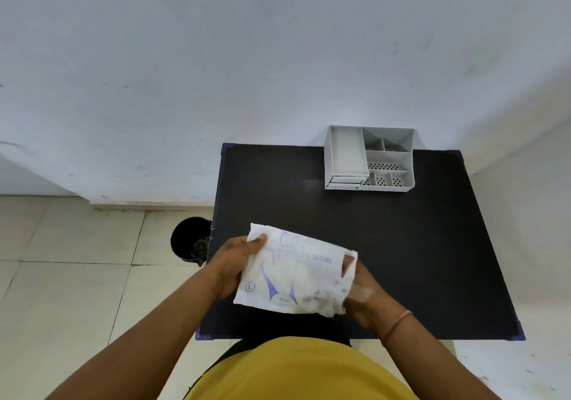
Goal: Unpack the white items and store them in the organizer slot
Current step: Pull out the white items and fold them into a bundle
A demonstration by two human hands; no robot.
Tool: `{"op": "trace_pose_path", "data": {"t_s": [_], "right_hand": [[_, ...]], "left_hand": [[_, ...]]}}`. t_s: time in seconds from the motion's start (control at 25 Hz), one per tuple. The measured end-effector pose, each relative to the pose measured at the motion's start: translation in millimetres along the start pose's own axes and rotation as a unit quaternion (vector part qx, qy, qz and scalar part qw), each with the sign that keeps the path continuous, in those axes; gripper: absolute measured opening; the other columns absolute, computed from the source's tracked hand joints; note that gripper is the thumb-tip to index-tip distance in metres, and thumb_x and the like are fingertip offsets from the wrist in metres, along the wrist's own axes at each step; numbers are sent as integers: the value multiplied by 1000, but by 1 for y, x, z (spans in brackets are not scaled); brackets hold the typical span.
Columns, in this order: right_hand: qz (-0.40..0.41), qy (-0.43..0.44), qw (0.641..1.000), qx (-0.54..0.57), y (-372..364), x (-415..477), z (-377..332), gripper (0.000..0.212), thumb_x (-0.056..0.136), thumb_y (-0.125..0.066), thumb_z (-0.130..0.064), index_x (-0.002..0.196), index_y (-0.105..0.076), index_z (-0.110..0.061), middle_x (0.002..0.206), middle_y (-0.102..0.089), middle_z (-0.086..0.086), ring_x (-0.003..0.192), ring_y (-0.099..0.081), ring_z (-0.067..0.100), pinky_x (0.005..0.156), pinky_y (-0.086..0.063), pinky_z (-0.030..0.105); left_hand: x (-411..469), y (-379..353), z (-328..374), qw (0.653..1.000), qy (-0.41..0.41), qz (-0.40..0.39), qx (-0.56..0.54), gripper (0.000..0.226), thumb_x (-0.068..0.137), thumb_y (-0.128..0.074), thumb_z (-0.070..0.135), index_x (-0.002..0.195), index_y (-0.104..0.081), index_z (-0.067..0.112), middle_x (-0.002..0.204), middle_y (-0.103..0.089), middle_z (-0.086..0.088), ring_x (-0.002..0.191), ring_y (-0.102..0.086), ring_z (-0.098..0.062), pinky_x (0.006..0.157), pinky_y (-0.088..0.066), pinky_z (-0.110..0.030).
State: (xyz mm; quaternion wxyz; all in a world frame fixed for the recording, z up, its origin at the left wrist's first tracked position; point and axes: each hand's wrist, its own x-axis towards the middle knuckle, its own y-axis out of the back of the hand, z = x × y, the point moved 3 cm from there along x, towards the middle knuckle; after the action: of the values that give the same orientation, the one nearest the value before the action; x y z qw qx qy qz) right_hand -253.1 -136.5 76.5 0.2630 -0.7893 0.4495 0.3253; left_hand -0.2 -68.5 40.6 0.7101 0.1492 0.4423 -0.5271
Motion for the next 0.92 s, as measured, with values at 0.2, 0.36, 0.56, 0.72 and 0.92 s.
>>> {"op": "trace_pose_path", "data": {"t_s": [0.2,0.36,0.56,0.72,0.92], "right_hand": [[113,79,990,-32,23,-4,-19,17,93,-76,-9,106,-79,-20,96,-84,7,79,-81,20,58,-63,34],[173,97,979,-52,38,-4,-18,15,92,-77,-13,95,-80,-27,92,-83,2,77,-79,16,56,-63,32],[258,78,962,36,57,-6,-16,10,87,-82,-14,86,-81,-24,86,-82,-1,83,-76,22,55,-61,29],[274,72,954,98,80,-15,-17,10,88,-82,-13,95,-81,-21,101,-82,9,91,-78,30,58,-62,31],[208,90,961,158,83,-24,-22,16,95,-72,-12,107,-80,-19,112,-81,12,90,-79,27,68,-65,38]], "left_hand": [[16,38,-16,989,-23,142,22,31,107,-65,36,119,-74,10,112,-83,-16,103,-79,-39,88,-65,-55],[29,39,-28,959,-86,170,210,30,107,-64,40,93,-78,18,91,-85,-7,75,-80,-21,68,-64,-34],[50,54,-36,877,-174,214,393,53,104,-67,41,72,-62,0,70,-71,-19,71,-70,-38,66,-50,-43],[64,85,-53,835,-126,231,484,40,105,-63,43,72,-59,21,90,-78,-20,94,-74,-46,77,-49,-42],[51,67,-48,811,-93,295,497,69,97,-73,49,148,-56,7,148,-60,-28,134,-57,-52,105,-51,-60]]}}
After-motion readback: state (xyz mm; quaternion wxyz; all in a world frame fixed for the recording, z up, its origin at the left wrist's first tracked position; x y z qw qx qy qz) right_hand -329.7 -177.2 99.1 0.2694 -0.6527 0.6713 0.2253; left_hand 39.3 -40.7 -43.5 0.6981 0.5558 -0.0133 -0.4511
